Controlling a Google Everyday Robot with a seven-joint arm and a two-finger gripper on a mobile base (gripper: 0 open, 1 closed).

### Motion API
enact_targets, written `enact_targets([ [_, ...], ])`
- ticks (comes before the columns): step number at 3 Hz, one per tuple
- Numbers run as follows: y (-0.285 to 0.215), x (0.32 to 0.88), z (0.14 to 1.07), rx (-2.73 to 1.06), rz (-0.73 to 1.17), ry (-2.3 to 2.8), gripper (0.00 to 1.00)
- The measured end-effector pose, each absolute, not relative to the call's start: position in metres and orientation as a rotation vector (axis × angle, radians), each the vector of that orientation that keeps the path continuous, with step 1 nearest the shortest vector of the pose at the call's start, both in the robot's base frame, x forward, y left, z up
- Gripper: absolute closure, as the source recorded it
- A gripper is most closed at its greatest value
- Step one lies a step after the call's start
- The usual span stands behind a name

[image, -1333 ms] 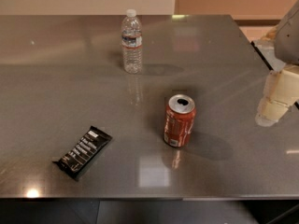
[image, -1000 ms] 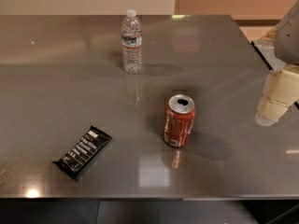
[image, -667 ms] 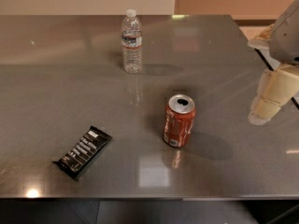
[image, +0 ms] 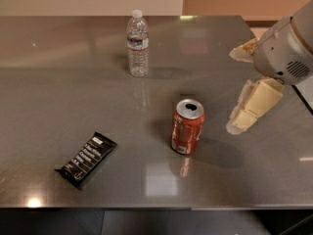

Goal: Pick coke can

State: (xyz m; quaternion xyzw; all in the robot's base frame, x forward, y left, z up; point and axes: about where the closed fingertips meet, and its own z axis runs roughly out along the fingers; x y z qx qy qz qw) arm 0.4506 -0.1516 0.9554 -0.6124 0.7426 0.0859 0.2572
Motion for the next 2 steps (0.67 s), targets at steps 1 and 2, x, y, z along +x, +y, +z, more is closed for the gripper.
enact_targets([
  [1, -0.131, 0.452, 0.939, -1.653, 0.308, 1.964, 0.0],
  [2, -0.116, 0.448, 0.92, -1.674, 0.374, 1.947, 0.0],
])
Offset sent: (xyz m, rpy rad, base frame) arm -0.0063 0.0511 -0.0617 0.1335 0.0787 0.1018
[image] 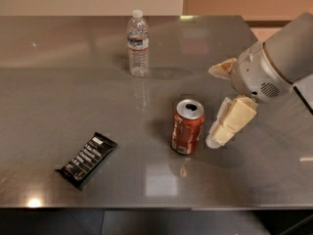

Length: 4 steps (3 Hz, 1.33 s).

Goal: Pick coke can

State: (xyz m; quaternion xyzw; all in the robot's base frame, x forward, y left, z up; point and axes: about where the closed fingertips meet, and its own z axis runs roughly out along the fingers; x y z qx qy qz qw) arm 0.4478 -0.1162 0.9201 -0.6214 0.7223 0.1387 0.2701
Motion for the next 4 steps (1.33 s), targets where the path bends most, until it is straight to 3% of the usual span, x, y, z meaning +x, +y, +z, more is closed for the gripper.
enact_targets([
  [2, -0.086, 0.441, 0.893, -1.702, 0.511, 1.896, 0.0],
  [4, -0.077, 0.445, 0.896, -1.649, 0.623, 1.857, 0.41],
])
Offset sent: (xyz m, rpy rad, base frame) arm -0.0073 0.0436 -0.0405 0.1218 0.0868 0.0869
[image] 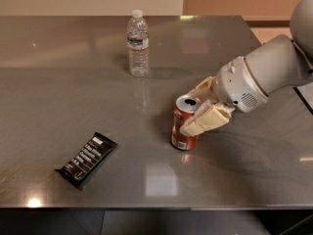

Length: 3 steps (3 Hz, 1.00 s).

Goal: Pick coke can

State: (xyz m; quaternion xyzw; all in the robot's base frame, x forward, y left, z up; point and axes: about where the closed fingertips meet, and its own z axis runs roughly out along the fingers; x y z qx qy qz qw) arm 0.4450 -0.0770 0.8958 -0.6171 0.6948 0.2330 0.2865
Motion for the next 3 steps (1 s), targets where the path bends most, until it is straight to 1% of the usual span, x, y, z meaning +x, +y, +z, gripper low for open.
enact_targets([
  [2, -0.082, 0.456, 0.934, -1.574, 0.676, 1.836, 0.87],
  [3, -0.095, 0.49, 1.006, -1.484, 0.687, 1.796, 1.0],
])
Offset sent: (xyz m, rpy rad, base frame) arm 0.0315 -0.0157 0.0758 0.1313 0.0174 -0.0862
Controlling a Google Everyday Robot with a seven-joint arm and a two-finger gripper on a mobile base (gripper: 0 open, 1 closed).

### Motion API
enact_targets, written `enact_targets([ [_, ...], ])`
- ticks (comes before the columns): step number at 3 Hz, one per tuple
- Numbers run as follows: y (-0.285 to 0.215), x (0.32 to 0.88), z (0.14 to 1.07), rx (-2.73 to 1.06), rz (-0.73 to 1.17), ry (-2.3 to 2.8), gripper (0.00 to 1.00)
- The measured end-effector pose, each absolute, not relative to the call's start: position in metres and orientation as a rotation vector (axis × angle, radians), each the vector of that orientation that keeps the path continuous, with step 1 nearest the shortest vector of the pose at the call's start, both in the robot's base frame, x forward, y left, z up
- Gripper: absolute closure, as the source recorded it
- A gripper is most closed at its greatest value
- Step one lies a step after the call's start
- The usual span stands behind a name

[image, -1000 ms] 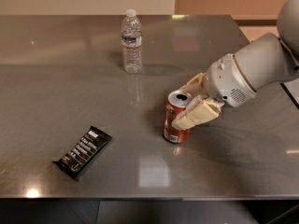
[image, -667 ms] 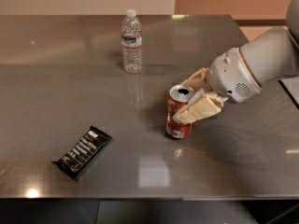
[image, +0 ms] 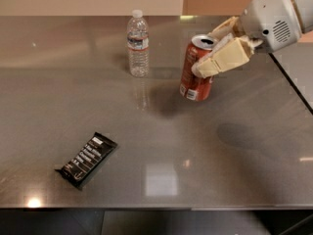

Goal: Pick coke can

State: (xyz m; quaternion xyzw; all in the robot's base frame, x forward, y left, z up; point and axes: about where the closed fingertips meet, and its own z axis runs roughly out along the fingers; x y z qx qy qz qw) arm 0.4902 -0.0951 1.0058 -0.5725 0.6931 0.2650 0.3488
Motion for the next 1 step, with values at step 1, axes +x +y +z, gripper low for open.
enact_targets([
  [1, -0.0951, 0.4902, 1.0058, -1.484, 0.687, 1.796, 1.0],
])
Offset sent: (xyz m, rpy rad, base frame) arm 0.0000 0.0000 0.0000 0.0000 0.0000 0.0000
